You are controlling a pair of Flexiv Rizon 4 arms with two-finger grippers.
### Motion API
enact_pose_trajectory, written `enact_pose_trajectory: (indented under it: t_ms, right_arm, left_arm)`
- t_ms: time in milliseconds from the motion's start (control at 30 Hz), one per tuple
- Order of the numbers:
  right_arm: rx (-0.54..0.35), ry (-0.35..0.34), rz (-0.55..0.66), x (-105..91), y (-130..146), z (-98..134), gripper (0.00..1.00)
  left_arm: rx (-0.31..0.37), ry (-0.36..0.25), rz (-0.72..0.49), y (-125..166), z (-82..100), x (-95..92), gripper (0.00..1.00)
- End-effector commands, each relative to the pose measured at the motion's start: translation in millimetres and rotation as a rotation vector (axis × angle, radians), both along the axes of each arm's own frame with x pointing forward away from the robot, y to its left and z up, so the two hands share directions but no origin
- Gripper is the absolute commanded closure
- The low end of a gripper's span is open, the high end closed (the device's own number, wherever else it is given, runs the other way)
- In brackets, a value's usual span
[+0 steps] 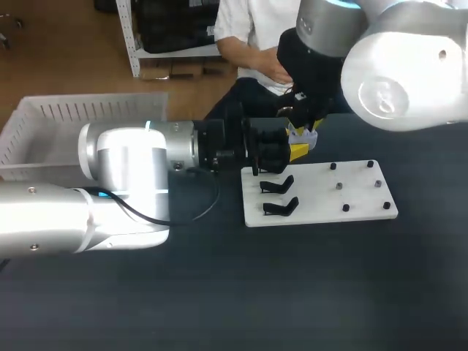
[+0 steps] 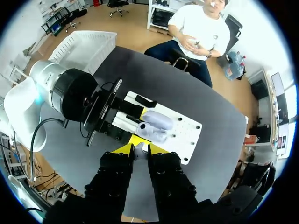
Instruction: Pick up each earbud case from the left stands, insert the matching earbuds, close the lid, and place the case in the box.
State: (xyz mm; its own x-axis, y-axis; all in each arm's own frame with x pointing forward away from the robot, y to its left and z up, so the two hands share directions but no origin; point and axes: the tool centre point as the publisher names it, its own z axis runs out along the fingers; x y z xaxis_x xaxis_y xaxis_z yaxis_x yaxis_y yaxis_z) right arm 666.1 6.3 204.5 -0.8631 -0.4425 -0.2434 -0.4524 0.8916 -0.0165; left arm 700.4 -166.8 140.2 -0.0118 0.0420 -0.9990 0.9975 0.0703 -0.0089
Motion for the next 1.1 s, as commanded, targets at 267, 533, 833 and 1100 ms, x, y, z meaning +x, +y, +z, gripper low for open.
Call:
enact_pose_trajectory:
  t_ms: [267,533,833,1100]
  right_arm:
    - [-0.013,0.015,0.013,13.3,6,-5,1.00]
    - [-0.024,0.012,0.016,18.1,6,-8,1.00]
    - [-0.034,0.017,0.010,20.9,4,-13,1.00]
    - [-0.040,0.017,0.005,24.7,3,-14,1.00]
  left_arm:
    - [-0.005,-0.005,0.006,0,-1.2,-0.9,1.00]
    - [-0.005,-0.005,0.006,0,-1.2,-0.9,1.00]
    - [-0.005,-0.005,0.006,0,-1.2,-0.9,1.00]
    - [-0.005,-0.005,0.006,0,-1.2,-0.9,1.00]
